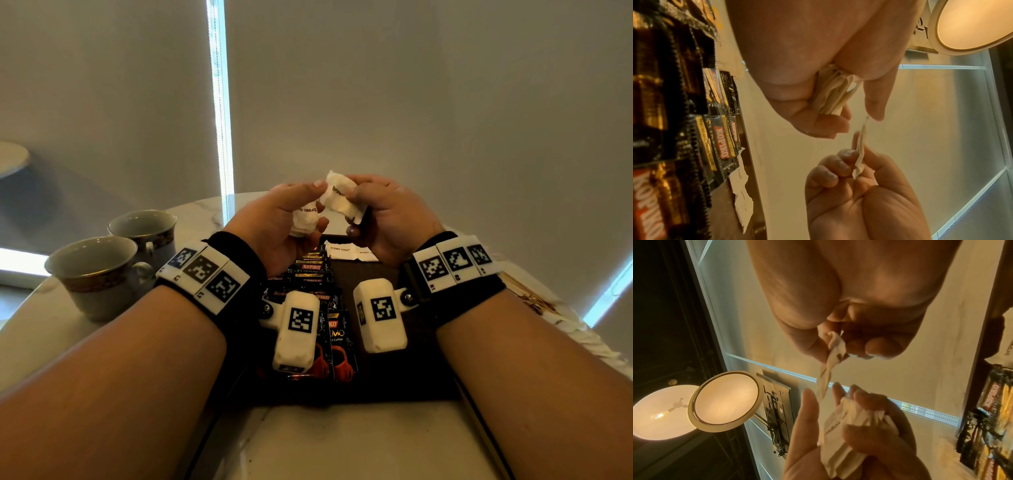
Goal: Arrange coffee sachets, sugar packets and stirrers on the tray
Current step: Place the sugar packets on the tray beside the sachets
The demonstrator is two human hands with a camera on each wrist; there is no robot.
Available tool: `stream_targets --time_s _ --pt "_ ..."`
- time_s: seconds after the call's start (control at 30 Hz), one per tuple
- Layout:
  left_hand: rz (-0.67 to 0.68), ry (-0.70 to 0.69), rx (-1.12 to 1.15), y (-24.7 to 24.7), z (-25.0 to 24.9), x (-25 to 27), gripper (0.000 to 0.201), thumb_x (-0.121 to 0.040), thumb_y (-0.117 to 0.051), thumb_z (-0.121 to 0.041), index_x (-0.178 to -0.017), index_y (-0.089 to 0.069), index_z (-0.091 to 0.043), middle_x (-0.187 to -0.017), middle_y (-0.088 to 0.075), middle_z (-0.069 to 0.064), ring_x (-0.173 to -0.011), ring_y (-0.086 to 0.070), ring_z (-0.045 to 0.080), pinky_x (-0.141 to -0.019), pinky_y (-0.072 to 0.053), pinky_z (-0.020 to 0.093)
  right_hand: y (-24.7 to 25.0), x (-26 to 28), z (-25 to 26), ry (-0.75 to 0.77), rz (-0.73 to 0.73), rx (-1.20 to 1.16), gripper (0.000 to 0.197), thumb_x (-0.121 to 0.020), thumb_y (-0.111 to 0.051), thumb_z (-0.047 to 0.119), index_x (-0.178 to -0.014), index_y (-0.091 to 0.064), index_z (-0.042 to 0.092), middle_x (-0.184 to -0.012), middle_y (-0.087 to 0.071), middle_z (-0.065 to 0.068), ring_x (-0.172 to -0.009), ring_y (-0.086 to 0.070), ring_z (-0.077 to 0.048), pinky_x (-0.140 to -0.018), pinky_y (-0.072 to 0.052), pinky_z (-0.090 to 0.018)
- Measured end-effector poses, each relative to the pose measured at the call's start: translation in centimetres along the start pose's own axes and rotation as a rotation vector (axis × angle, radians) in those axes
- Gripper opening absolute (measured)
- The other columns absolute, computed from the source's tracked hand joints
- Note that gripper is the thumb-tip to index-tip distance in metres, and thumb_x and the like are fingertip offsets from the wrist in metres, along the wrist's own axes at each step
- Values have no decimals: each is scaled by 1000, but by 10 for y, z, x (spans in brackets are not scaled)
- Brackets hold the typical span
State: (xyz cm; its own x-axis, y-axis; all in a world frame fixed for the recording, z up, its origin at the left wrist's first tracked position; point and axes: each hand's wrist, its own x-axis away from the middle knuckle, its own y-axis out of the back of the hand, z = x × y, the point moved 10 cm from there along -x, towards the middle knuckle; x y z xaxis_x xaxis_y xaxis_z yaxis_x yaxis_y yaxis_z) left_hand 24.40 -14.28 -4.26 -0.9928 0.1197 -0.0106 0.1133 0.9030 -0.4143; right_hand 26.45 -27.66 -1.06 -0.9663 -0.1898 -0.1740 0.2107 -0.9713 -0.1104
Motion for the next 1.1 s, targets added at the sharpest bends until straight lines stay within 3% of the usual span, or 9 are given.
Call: stream_targets --time_s 0.2,0.4,0.5,0.6,0.73,0.93,1.1 --pt "-2 32 -16 -3 3 3 24 -101 -57 -17 -125 -59 -10 -107 -63 14 -68 -64 15 -48 -50 19 -2 0 -2 2 22 -10 23 -96 -59 6 -119 -60 5 -91 -68 -10 -68 -59 -17 -52 -44 -27" --pt "-79 -1 37 4 -1 1 20 -103 -54 -12 -123 -57 -10 -111 -66 18 -67 -64 15 -46 -50 20 -3 0 -10 -24 63 34 14 -95 -59 2 -108 -59 3 -79 -68 -6 -60 -59 -14 -50 -44 -25" --pt "-95 -7 33 5 -1 1 17 -102 -57 -14 -119 -59 -11 -109 -66 16 -69 -65 15 -48 -51 20 5 -6 -15 -28 15 6 20 -95 -58 2 -115 -59 -1 -78 -68 -7 -59 -58 -13 -49 -45 -25" --pt "-127 -18 80 10 -2 -1 14 -100 -61 -13 -112 -59 -10 -95 -64 8 -67 -65 16 -49 -52 21 30 -15 -27 -48 -116 -63 23 -97 -57 4 -120 -57 0 -83 -66 -9 -59 -57 -12 -49 -45 -25" --pt "-153 -21 104 16 -3 -4 14 -100 -61 -14 -112 -58 -10 -93 -62 8 -66 -65 16 -48 -52 21 66 -22 -61 -178 -298 7 9 -97 -59 4 -105 -61 3 -88 -67 -13 -61 -58 -12 -48 -46 -23" --pt "-150 -19 111 16 -3 -4 11 -100 -61 -14 -109 -59 -9 -96 -62 9 -67 -65 17 -49 -53 22 75 -19 -106 -388 -302 38 12 -100 -51 0 -100 -63 -2 -83 -64 -10 -62 -55 -10 -42 -46 -18" --pt "-143 -10 105 16 -2 -4 7 -100 -61 -14 -105 -61 -9 -97 -62 10 -70 -65 18 -49 -53 22 72 -19 -112 -432 -270 70 22 -101 -44 -3 -114 -62 -2 -86 -62 -10 -66 -56 -11 -43 -48 -17"
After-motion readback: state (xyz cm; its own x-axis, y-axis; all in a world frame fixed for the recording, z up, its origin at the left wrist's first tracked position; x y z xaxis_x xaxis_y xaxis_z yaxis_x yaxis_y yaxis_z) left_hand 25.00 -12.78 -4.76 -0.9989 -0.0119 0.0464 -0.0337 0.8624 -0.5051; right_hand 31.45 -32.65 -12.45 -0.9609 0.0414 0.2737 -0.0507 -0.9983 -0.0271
